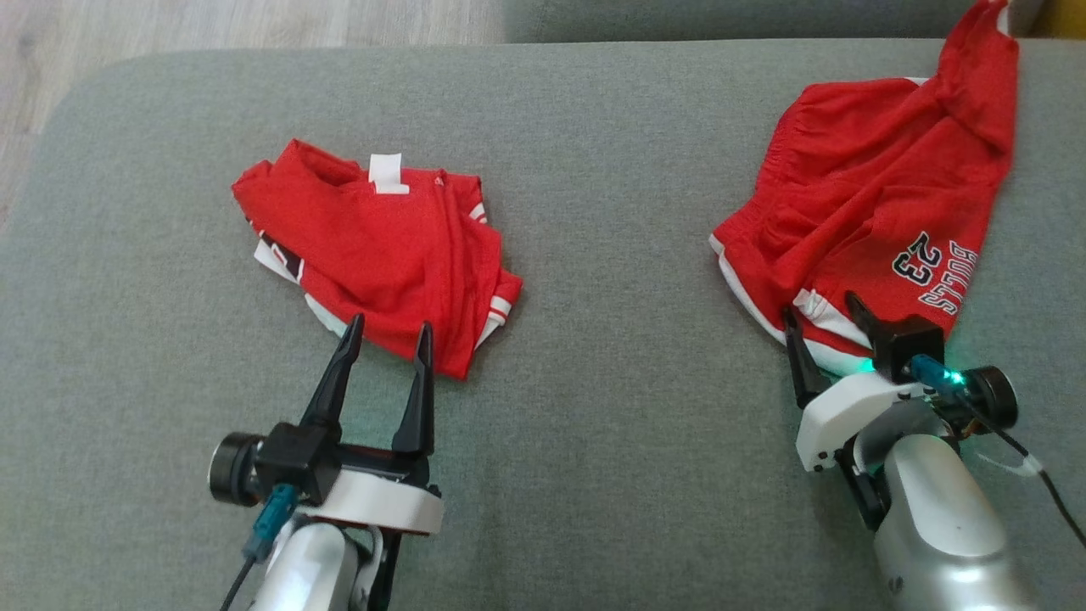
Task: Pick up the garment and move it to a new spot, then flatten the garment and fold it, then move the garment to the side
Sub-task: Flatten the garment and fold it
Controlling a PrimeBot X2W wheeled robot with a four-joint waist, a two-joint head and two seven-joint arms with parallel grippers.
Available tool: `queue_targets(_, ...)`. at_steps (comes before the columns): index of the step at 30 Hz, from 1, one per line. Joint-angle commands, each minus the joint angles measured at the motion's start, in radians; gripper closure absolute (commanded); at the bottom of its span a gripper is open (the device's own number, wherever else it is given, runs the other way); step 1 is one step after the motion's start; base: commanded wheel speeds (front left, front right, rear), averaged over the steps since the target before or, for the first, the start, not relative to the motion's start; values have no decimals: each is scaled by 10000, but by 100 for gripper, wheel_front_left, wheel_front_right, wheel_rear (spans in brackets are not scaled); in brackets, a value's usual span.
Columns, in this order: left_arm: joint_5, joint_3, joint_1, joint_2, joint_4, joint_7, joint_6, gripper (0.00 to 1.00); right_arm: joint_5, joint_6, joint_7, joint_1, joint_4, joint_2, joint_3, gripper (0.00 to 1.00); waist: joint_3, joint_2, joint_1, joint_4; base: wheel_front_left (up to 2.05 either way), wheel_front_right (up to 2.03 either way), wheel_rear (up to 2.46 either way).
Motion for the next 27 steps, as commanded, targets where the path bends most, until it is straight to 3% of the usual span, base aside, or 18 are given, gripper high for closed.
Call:
queue_targets(1,2,292,-423,14,-266,-95,-7,0,-84,-7,-155,-319,-128,-30,171,0,5,0,-1,8,0,0,0)
queue_targets(2,7,280,-433,14,-264,-95,-2,0,-88,-7,-178,-369,-20,-30,147,9,12,0,-1,13,0,0,0)
queue_targets(3,10,268,-440,14,-264,-95,4,0,-88,-7,-207,-416,80,-30,127,42,15,0,-1,15,0,0,0)
queue_targets(4,13,259,-443,14,-263,-95,9,0,-86,-7,-238,-459,174,-30,112,95,13,0,-1,12,0,0,0)
queue_targets(5,20,258,-442,14,-261,-95,15,0,-81,-7,-267,-500,261,-30,101,100,11,0,-1,0,0,0,0)
queue_targets(13,100,388,-351,14,-183,-95,15,0,293,-7,-608,-540,505,-30,29,100,-236,0,-1,-435,0,0,0)
queue_targets(27,126,487,-9,14,-190,-95,46,0,1598,-7,-890,94,-233,-30,439,100,-857,0,-1,-1283,0,0,0)
